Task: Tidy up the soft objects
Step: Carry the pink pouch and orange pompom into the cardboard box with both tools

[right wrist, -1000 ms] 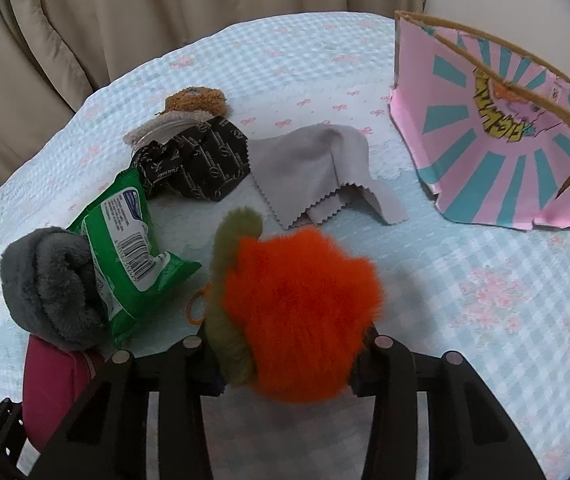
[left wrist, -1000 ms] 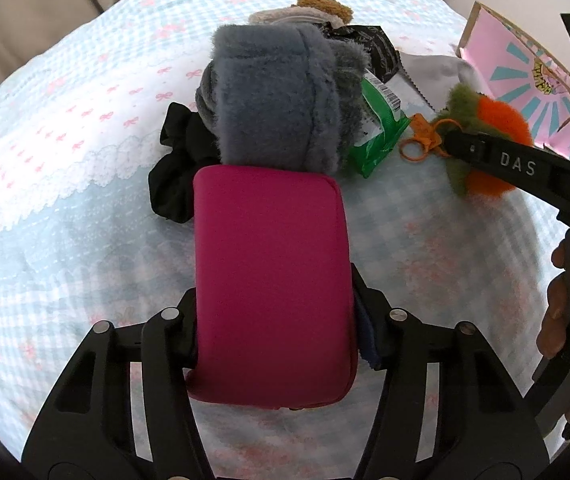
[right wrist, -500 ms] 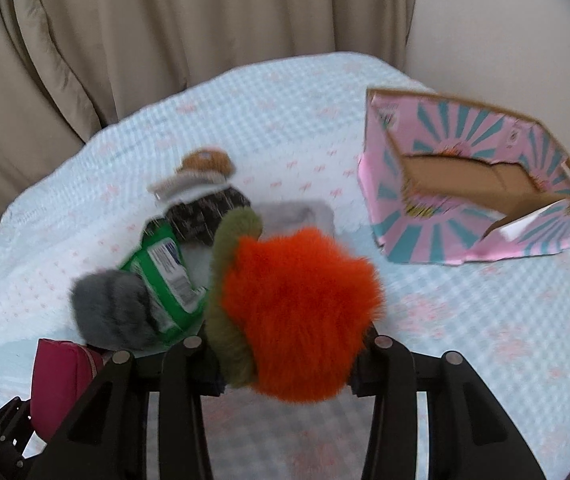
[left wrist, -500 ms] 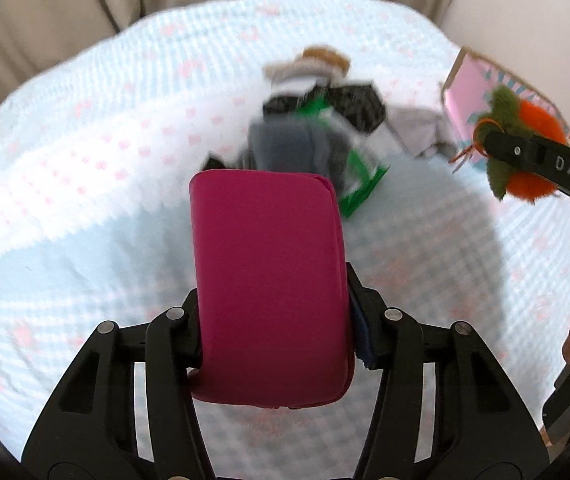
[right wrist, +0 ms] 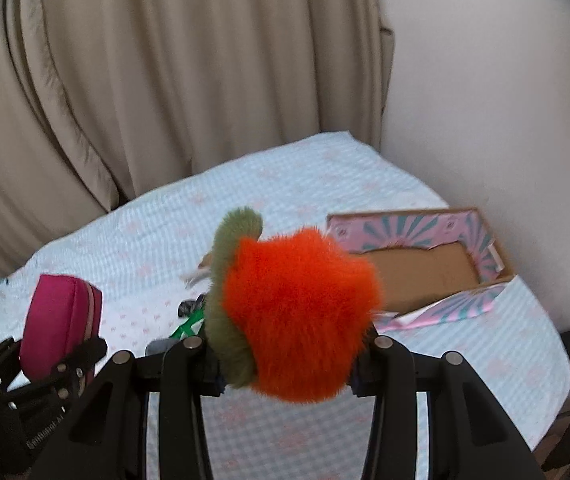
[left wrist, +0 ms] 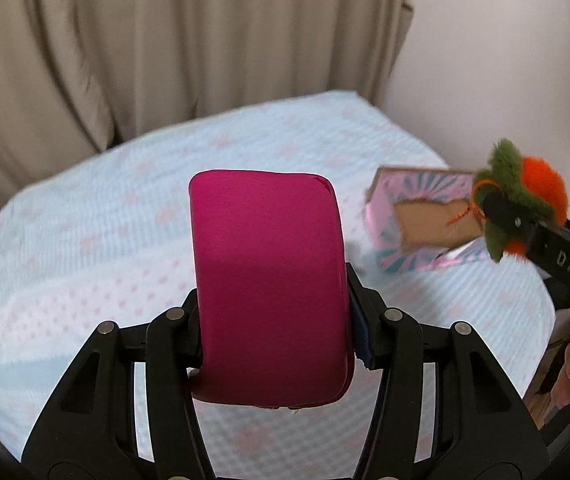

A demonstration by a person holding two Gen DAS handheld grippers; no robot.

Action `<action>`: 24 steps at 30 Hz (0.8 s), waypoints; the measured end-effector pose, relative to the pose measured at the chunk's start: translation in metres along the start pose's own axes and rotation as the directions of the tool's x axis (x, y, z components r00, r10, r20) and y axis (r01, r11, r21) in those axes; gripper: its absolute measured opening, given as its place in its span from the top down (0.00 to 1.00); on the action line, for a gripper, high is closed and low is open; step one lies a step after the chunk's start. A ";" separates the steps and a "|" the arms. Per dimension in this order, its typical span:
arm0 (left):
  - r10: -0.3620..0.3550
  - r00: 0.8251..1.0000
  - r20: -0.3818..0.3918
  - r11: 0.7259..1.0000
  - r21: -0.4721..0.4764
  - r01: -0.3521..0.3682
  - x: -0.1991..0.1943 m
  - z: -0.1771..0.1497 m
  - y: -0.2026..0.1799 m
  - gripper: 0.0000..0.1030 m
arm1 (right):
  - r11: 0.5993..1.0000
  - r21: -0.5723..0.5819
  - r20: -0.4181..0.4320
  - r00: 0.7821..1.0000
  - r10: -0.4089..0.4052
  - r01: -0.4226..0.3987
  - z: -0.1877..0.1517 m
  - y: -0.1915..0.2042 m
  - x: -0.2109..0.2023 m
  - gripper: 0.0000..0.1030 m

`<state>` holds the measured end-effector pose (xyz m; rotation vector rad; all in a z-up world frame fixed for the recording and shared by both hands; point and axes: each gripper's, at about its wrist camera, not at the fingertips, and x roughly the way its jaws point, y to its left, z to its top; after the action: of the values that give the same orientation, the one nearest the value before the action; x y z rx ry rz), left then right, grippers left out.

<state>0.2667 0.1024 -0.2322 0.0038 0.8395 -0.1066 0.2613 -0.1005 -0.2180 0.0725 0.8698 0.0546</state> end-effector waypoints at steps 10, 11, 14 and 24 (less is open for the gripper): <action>-0.009 0.997 0.073 1.000 -0.025 0.010 -0.003 0.078 -0.098 0.52 | 0.999 -0.042 -0.007 1.000 0.000 0.000 0.059 -0.087 -0.029 0.62; -0.012 0.998 0.067 0.999 -0.033 0.014 0.003 0.085 -0.109 0.52 | 0.999 -0.044 -0.009 1.000 0.005 -0.005 0.064 -0.097 -0.028 0.62; -0.027 0.999 0.038 0.999 -0.042 0.028 0.033 0.106 -0.151 0.52 | 0.998 -0.067 -0.017 1.000 0.009 -0.010 0.079 -0.131 -0.021 0.62; -0.058 0.982 -0.181 0.998 -0.018 0.055 0.162 0.137 -0.255 0.52 | 0.996 -0.078 -0.123 0.992 0.031 -0.040 0.108 -0.234 0.066 0.62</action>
<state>0.4516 -0.1721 -0.2508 -0.0230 1.0228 -0.1558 0.3907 -0.3335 -0.2185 0.0097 0.9874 0.1283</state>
